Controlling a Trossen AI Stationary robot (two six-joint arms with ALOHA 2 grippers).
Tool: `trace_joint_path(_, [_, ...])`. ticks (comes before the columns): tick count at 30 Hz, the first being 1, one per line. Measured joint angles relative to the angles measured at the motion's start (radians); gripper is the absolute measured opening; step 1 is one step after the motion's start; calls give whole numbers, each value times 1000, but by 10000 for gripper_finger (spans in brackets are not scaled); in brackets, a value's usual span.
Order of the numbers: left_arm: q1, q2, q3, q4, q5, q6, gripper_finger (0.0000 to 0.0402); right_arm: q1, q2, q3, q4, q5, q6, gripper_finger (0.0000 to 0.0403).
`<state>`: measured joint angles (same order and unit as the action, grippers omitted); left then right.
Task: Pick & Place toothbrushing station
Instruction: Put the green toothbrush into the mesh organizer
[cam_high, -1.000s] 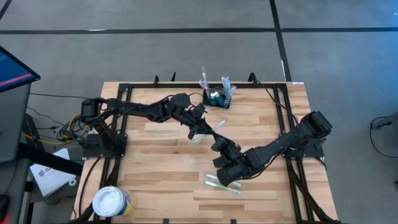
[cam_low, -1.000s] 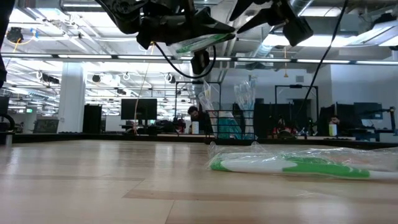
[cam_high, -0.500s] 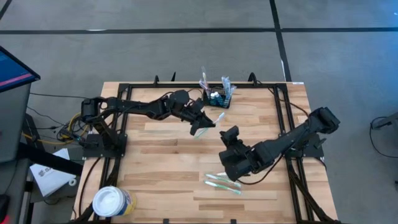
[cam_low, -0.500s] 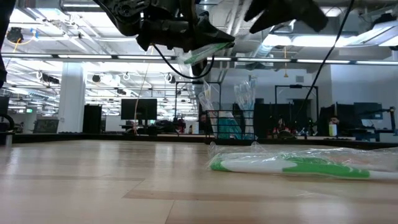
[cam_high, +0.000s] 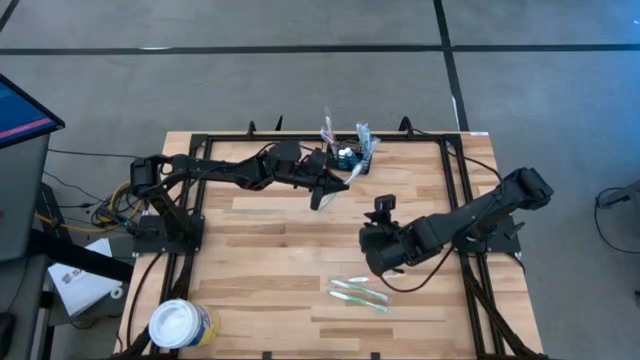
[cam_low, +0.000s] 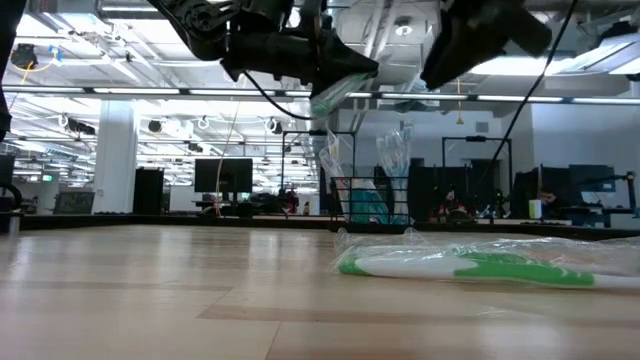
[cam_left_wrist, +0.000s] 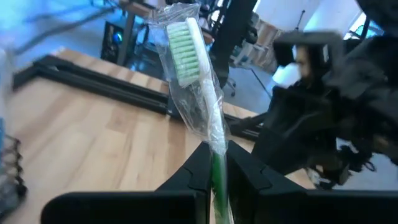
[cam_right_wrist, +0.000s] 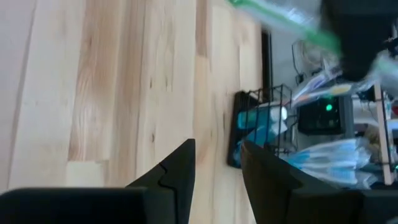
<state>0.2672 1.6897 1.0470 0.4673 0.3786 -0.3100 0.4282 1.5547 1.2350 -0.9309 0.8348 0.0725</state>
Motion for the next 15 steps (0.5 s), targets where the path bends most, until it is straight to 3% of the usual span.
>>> trace_joint_path(15, [8, 0, 0, 83, -203, 121, 17, -19, 0, -107, 30, 2, 129, 117])
